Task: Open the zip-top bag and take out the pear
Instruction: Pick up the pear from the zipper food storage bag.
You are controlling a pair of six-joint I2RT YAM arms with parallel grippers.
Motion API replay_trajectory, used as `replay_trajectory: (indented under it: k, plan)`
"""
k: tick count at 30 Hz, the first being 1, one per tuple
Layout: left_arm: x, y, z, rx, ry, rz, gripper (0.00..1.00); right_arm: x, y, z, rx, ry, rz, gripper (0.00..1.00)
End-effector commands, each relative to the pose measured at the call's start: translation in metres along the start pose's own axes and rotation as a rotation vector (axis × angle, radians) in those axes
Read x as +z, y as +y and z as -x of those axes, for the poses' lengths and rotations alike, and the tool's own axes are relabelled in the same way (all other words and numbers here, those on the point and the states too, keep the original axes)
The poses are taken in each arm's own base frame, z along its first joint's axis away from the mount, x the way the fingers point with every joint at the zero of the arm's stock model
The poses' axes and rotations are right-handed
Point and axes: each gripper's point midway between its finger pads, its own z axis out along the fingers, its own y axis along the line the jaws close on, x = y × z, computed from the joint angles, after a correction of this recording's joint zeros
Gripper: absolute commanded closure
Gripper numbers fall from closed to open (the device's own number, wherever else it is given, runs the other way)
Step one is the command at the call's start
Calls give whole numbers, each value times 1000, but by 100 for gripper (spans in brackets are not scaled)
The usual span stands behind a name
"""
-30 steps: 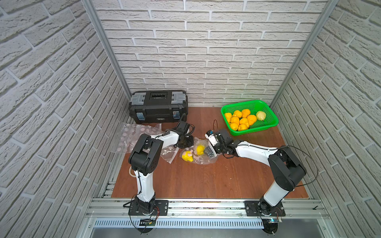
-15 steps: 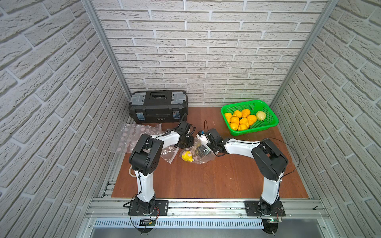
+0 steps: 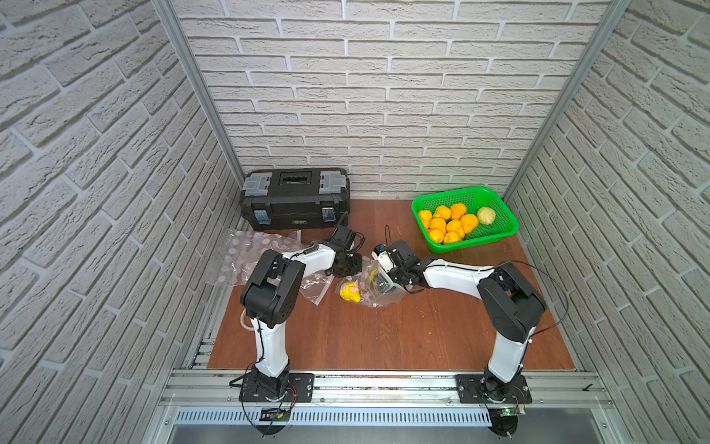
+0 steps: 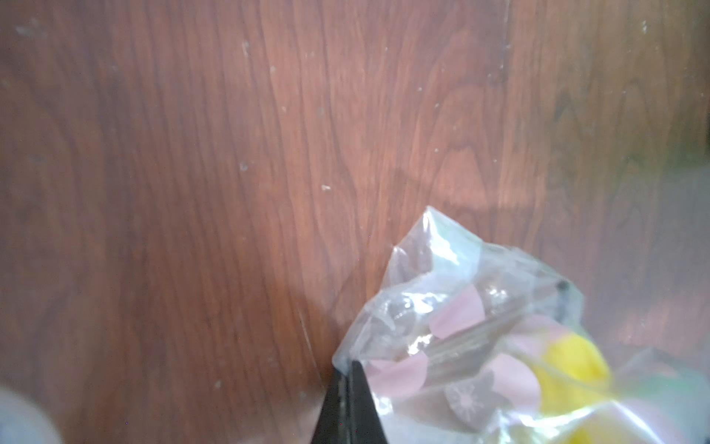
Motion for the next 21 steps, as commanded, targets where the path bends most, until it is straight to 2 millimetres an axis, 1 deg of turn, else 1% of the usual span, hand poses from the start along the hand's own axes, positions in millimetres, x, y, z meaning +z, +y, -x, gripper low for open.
replay_trajectory:
  k: [1,4,6,8,9,13,15,17,20,21]
  plan:
    - [7,37,-27,-22,96,109,100,-33,3,6,32,-46,51,45]
    - [6,42,-25,-29,94,115,100,-49,6,-2,63,-49,110,48]
    - [5,45,-22,-35,91,117,100,-58,9,-6,74,-47,151,48]
    - [5,47,-20,-35,89,119,100,-66,18,-9,78,-55,223,45]
    - [5,47,-19,-34,89,119,100,-69,21,-11,85,-59,256,45]
    - [4,52,-17,-34,89,137,100,-82,25,-21,119,-56,312,45]
    - [3,55,-16,-38,90,144,100,-91,19,-25,142,-60,289,45]
    - [3,57,-16,-42,89,149,100,-104,9,-27,176,-82,256,45]
    - [2,60,-16,-49,88,153,100,-129,-11,-25,241,-136,199,47]
    - [2,60,-15,-49,86,152,100,-138,-21,-24,269,-157,164,48]
